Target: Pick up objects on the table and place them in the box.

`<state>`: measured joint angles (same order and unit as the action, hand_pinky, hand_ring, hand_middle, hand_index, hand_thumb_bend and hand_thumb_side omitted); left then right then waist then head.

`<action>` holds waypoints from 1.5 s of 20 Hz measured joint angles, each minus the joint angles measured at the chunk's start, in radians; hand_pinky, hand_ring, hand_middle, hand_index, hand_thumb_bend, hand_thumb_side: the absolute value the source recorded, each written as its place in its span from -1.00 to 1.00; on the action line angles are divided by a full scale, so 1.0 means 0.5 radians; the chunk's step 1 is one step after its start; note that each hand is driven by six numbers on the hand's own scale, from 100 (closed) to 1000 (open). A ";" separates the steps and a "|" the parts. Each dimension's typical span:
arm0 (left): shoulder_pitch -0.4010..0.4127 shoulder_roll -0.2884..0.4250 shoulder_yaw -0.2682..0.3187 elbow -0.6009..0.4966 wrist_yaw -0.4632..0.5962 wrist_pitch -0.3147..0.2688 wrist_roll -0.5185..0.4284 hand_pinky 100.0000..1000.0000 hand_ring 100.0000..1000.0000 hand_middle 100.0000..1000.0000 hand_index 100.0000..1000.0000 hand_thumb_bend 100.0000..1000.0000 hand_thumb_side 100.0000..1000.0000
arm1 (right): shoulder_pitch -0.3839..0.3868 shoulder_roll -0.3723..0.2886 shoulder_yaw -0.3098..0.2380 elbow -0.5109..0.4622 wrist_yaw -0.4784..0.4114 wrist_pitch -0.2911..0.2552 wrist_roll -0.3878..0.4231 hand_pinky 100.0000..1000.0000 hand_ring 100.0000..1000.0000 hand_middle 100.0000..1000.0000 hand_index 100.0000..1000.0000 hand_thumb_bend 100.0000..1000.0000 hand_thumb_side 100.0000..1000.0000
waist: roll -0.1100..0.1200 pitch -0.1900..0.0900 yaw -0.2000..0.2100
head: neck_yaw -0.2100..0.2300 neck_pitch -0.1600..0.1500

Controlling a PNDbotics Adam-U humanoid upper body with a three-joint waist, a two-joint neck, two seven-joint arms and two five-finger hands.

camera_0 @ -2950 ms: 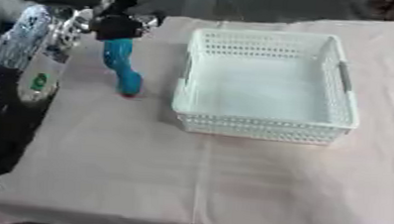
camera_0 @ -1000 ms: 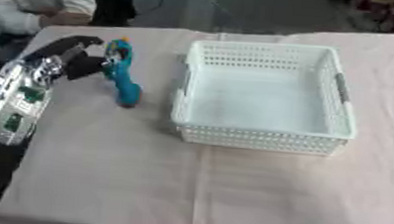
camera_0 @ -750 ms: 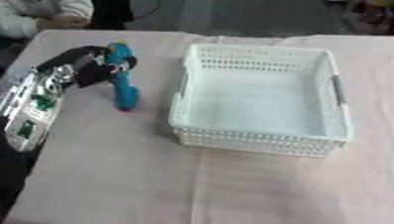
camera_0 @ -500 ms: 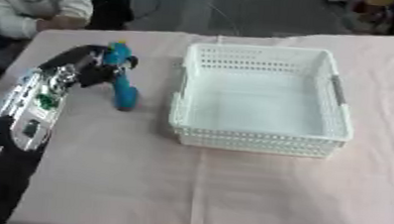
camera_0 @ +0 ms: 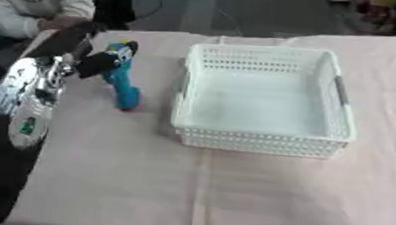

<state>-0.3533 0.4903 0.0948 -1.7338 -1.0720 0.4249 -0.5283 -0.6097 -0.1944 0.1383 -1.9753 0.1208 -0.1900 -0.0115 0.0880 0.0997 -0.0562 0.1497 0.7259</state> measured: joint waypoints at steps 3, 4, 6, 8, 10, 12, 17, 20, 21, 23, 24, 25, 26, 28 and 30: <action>0.041 -0.021 0.054 0.022 -0.005 0.036 -0.084 0.59 0.84 1.00 1.00 1.00 1.00 | 0.011 -0.017 0.000 0.000 0.000 0.007 0.007 -0.33 -0.83 -0.64 0.07 -1.00 1.00 | 0.016 -0.015 0.015 | 0.000 0.001; 0.057 -0.023 0.069 0.040 0.012 0.043 -0.101 0.59 0.84 1.00 1.00 1.00 1.00 | 0.017 -0.023 0.000 0.001 0.000 0.008 0.008 -0.33 -0.83 -0.64 0.07 -1.00 1.00 | 0.017 -0.017 0.019 | 0.000 0.002; 0.083 -0.023 0.091 0.081 0.050 0.051 -0.126 0.59 0.84 1.00 1.00 1.00 1.00 | 0.026 -0.032 0.000 0.001 0.000 0.009 0.014 -0.32 -0.83 -0.64 0.07 -1.00 1.00 | 0.017 -0.019 0.020 | 0.000 0.003; 0.106 -0.023 0.102 0.124 0.080 0.051 -0.149 0.59 0.85 1.00 1.00 1.00 1.00 | 0.026 -0.032 0.000 0.003 0.001 0.011 0.021 -0.32 -0.83 -0.64 0.07 -1.00 1.00 | 0.017 -0.019 0.020 | 0.000 0.003; 0.122 -0.023 0.103 0.164 0.109 0.045 -0.163 0.62 0.87 1.00 1.00 1.00 1.00 | 0.026 -0.032 0.000 0.005 0.001 0.012 0.029 -0.32 -0.83 -0.64 0.07 -1.00 1.00 | 0.017 -0.019 0.020 | 0.000 0.003; 0.136 -0.023 0.101 0.204 0.141 0.024 -0.166 0.62 0.88 1.00 1.00 1.00 1.00 | 0.026 -0.032 0.000 0.007 0.001 0.016 0.035 -0.32 -0.83 -0.64 0.08 -1.00 1.00 | 0.017 -0.019 0.020 | 0.000 0.002; 0.187 -0.024 0.083 0.279 0.235 -0.043 -0.177 0.66 0.92 1.00 1.00 1.00 1.00 | 0.026 -0.032 0.000 0.011 0.008 0.022 0.052 -0.31 -0.83 -0.64 0.08 -1.00 1.00 | 0.016 -0.019 0.020 | -0.001 0.000; 0.213 -0.023 0.069 0.302 0.249 -0.085 -0.240 0.69 0.95 1.00 1.00 1.00 1.00 | 0.026 -0.032 0.000 0.011 0.010 0.026 0.059 -0.31 -0.83 -0.64 0.08 -1.00 1.00 | 0.016 -0.019 0.019 | -0.001 0.000; 0.219 -0.023 0.064 0.304 0.249 -0.099 -0.263 0.70 0.95 1.00 1.00 1.00 1.00 | 0.026 -0.032 0.000 0.011 0.010 0.026 0.059 -0.31 -0.83 -0.64 0.08 -1.00 1.00 | 0.016 -0.019 0.019 | -0.001 0.000; 0.227 -0.021 0.057 0.305 0.247 -0.124 -0.299 0.70 0.96 1.00 1.00 1.00 1.00 | 0.026 -0.032 0.000 0.011 0.010 0.026 0.059 -0.31 -0.83 -0.64 0.08 -1.00 1.00 | 0.016 -0.019 0.018 | -0.002 0.000; 0.227 -0.019 0.051 0.305 0.243 -0.137 -0.313 0.70 0.96 1.00 1.00 1.00 1.00 | 0.026 -0.032 0.000 0.011 0.011 0.026 0.059 -0.31 -0.83 -0.64 0.08 -1.00 1.00 | 0.016 -0.019 0.018 | -0.002 0.000; 0.228 -0.016 0.045 0.305 0.237 -0.149 -0.324 0.71 0.97 1.00 1.00 1.00 1.00 | 0.026 -0.032 0.000 0.011 0.011 0.026 0.060 -0.31 -0.83 -0.64 0.08 -1.00 1.00 | 0.016 -0.019 0.018 | -0.002 0.000; 0.229 -0.012 0.038 0.305 0.231 -0.158 -0.334 0.71 0.98 1.00 1.00 1.00 1.00 | 0.026 -0.032 0.000 0.011 0.011 0.027 0.060 -0.31 -0.83 -0.64 0.08 -1.00 1.00 | 0.016 -0.019 0.018 | -0.002 0.000; 0.237 -0.012 0.029 0.308 0.211 -0.176 -0.352 0.72 0.98 1.00 1.00 1.00 1.00 | 0.026 -0.032 0.000 0.011 0.012 0.029 0.062 -0.30 -0.83 -0.64 0.08 -1.00 1.00 | 0.017 -0.019 0.017 | -0.002 0.000; 0.243 -0.010 0.023 0.314 0.179 -0.189 -0.366 0.73 1.00 1.00 1.00 1.00 1.00 | 0.026 -0.032 0.000 0.011 0.012 0.031 0.064 -0.30 -0.83 -0.64 0.08 -1.00 1.00 | 0.017 -0.019 0.015 | -0.002 0.000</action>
<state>-0.2317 0.4852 0.1063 -1.5769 -0.9824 0.3306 -0.7112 -0.5970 -0.2103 0.1385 -1.9700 0.1267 -0.1746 0.0203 0.0964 0.0904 -0.0485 0.1489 0.7258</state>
